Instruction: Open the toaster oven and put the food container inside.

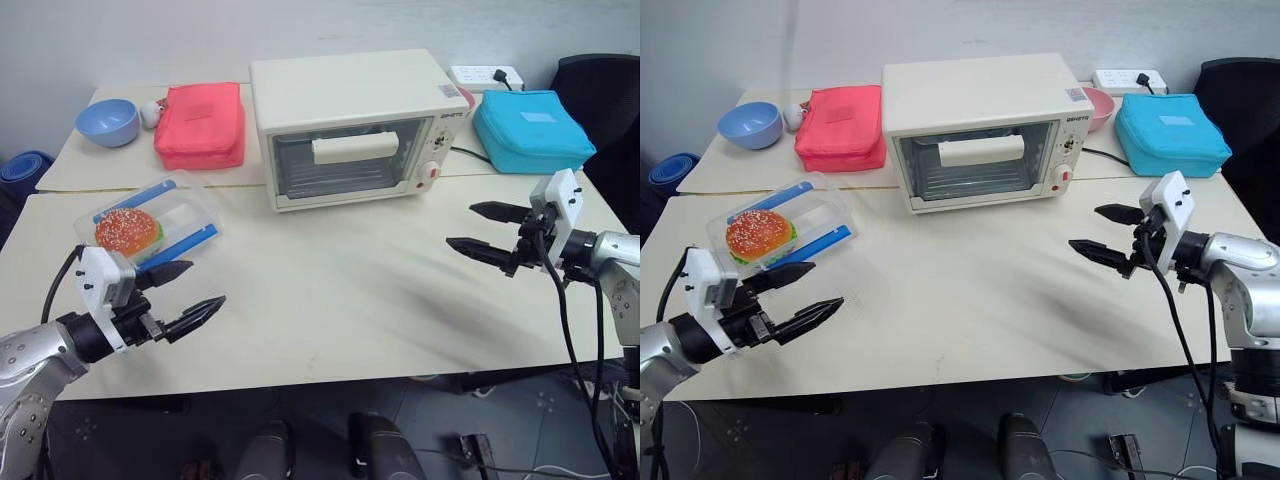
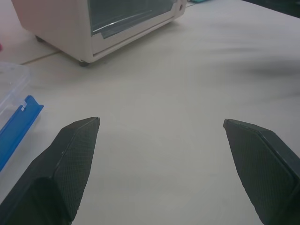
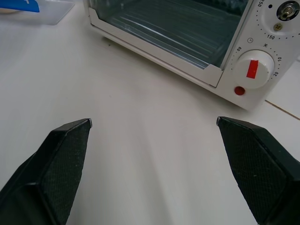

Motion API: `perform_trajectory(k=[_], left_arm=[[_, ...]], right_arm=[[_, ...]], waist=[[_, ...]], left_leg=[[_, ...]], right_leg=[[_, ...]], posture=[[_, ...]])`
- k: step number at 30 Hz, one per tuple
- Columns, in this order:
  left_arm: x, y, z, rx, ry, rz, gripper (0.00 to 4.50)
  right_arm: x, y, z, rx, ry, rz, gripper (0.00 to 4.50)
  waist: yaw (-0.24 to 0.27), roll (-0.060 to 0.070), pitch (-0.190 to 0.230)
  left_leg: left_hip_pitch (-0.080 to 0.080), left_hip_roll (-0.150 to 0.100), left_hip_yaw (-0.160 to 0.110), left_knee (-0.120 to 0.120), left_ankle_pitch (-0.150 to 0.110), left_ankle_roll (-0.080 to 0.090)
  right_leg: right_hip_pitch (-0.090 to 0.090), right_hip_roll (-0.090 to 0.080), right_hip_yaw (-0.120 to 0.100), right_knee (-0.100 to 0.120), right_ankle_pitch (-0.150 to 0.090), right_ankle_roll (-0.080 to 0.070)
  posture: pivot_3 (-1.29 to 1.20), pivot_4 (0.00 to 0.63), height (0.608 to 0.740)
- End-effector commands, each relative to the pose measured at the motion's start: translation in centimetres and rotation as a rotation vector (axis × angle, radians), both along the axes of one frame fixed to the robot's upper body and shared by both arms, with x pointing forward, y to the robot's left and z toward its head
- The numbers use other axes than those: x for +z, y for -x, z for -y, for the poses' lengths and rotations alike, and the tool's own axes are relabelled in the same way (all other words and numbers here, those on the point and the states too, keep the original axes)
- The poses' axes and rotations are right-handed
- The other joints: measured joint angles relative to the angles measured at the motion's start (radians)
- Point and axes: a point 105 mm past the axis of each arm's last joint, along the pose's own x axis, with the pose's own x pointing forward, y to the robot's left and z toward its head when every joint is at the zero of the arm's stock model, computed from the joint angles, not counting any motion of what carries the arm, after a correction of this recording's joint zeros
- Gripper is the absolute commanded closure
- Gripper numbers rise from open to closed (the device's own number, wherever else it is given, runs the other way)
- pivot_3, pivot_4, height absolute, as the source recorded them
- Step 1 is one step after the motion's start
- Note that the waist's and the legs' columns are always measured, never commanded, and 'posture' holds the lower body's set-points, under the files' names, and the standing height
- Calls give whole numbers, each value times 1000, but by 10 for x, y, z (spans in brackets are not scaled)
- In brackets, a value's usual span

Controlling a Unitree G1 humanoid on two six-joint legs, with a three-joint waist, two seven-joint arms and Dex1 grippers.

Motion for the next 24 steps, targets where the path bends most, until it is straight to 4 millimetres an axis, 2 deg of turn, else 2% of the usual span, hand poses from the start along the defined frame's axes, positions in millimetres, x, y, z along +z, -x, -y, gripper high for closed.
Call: perform_trajectory(k=[1,5,16,19,24], left_arm=[[-2,4,2,13,17,-9,0],[-8,3,5,32,27,-28,0],[-7,-1,12,10,55,-22,0],[-6,-3,15,4,77,-22,0],[1,-6,32,-82,95,-16,0]], right_arm=[[8,3,-5,21,-4,32,29],[7,3,-5,22,1,29,29],[4,0,-7,18,-23,-8,29],[4,-1,-14,37,-25,-7,29],[2,-14,-28,57,-50,0,29]], waist=[[2,0,0],[3,0,0],[4,0,0],[2,0,0],[2,0,0]], left_leg=[[0,0,0,0,0,0],[0,0,0,0,0,0],[0,0,0,0,0,0],[0,0,0,0,0,0],[0,0,0,1,0,-1]], right_leg=[[0,0,0,0,0,0],[0,0,0,0,0,0],[0,0,0,0,0,0],[0,0,0,0,0,0],[0,0,0,1,0,0]], posture=[[0,150,740],[0,150,740],[0,150,740],[0,150,740],[0,150,740]])
